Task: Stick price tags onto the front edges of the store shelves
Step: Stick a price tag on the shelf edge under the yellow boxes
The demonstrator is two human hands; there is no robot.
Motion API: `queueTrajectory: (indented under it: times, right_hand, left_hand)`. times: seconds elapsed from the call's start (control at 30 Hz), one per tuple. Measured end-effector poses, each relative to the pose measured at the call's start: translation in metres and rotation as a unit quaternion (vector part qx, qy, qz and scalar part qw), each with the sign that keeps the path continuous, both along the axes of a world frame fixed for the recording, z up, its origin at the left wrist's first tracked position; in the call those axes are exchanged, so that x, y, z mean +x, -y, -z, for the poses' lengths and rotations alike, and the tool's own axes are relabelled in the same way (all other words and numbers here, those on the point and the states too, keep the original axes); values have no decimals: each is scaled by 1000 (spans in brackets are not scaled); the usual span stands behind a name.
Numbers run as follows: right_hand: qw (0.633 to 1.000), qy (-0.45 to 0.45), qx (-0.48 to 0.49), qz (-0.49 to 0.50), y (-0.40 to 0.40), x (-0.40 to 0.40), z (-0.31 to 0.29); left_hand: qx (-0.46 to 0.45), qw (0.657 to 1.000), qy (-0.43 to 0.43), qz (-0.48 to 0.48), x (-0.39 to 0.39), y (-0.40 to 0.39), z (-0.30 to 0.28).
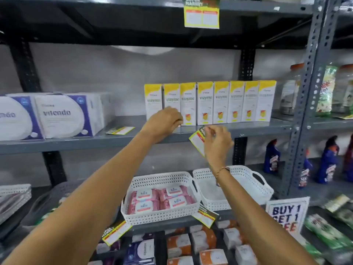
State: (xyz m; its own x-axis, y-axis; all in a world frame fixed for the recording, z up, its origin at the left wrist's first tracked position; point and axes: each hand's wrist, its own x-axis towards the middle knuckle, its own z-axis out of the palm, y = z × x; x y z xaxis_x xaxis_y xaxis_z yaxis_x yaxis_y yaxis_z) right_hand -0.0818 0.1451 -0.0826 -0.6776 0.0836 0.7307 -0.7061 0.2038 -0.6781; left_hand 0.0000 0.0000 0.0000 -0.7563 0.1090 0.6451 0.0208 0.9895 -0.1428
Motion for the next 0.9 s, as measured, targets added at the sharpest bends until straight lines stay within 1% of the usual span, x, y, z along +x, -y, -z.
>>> queueTrajectory:
  times: [0.03, 0.17, 0.37, 0.47, 0.53, 0.67, 0.9]
  right_hand:
    - [999, 37, -17, -10, -11, -8, 6]
    - [984, 154, -69, -56, -43, -39, 34]
    - [953, 245, -143, -104, -52, -64, 54]
    - [932, 290, -173, -130, -50, -72, 60]
    - [924, 302, -184, -147, -47, -75, 63]
    - [913, 314, -194, -171, -42, -78, 63]
    - [914, 310, -192, -177, -38, -82, 61]
  left_hand:
    - [17, 1000, 18, 5, -10, -6, -2]
    - [57, 997, 40, 13, -45, -25, -5]
    - [138, 990, 31, -16, -84, -36, 1]
    - [156, 987, 36, -21, -95, -37, 5]
    - [160, 986, 31, -20, -100, -37, 6]
    - [132, 990, 34, -38, -103, -37, 6]
    - [139, 988, 43, -46, -102, -38, 11]
